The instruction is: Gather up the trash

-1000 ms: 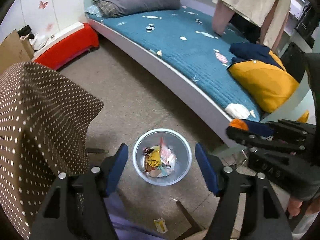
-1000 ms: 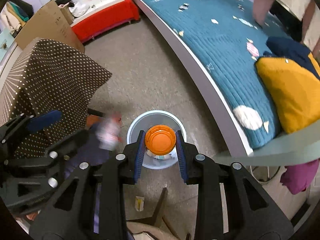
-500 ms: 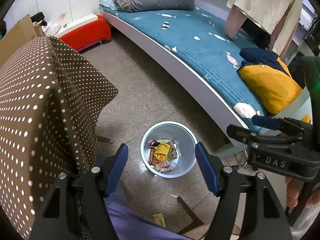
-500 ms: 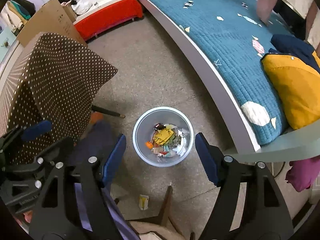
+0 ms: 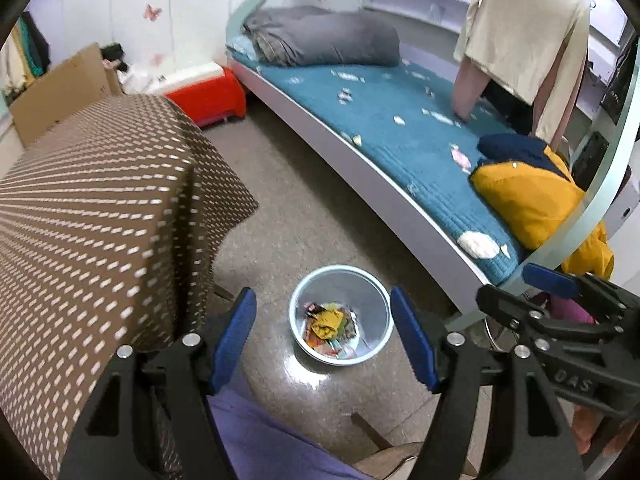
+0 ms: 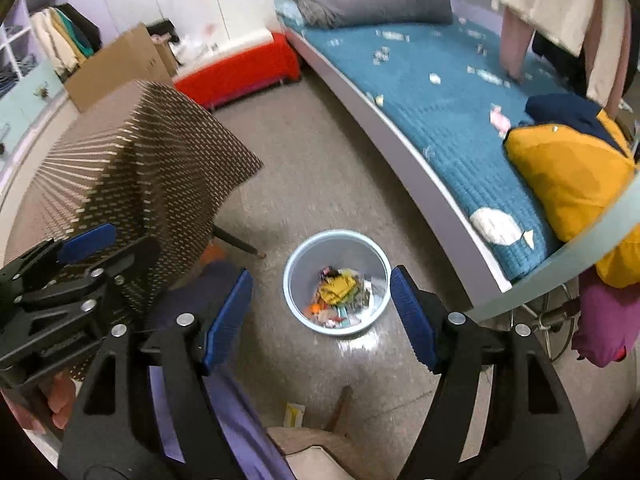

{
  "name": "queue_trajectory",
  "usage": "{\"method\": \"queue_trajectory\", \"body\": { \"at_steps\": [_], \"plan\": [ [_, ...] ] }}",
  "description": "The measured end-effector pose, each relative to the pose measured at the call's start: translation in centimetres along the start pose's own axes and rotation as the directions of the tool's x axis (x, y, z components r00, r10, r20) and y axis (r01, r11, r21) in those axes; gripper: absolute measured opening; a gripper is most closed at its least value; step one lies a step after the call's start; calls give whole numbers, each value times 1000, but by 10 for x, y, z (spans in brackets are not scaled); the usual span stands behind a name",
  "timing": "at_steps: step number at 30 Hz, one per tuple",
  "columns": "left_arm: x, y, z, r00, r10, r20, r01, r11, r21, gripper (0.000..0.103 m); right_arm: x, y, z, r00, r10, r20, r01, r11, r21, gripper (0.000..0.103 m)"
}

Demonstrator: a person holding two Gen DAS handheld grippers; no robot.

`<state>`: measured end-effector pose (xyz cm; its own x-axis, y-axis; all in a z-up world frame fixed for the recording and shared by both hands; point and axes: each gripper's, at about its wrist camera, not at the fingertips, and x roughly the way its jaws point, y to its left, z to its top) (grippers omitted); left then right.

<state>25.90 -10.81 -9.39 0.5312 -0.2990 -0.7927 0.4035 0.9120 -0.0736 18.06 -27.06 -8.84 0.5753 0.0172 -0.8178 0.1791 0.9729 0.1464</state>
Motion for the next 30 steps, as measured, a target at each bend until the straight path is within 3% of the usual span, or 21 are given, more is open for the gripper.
{"method": "queue_trajectory", "body": {
  "at_steps": [7,16,21,30],
  "plan": [
    [-67,-8,-16,984,78,158,-70,996,-56,68,-63,20,-17,982,67,177,-59,997,-50,71],
    [-144,-25,-40,932,170,321,-137,983,-122,68,-122,32,-36,930,147,337,-105,985,-139,73],
    [-170,-34,-53,898,233,373,-184,969,-162,68,-143,36,-46,903,178,390,-116,977,-179,73],
    [-199,-38,-70,861,296,413,-230,952,-202,69,-161,41,-59,876,224,427,-139,965,-223,73]
  ]
}}
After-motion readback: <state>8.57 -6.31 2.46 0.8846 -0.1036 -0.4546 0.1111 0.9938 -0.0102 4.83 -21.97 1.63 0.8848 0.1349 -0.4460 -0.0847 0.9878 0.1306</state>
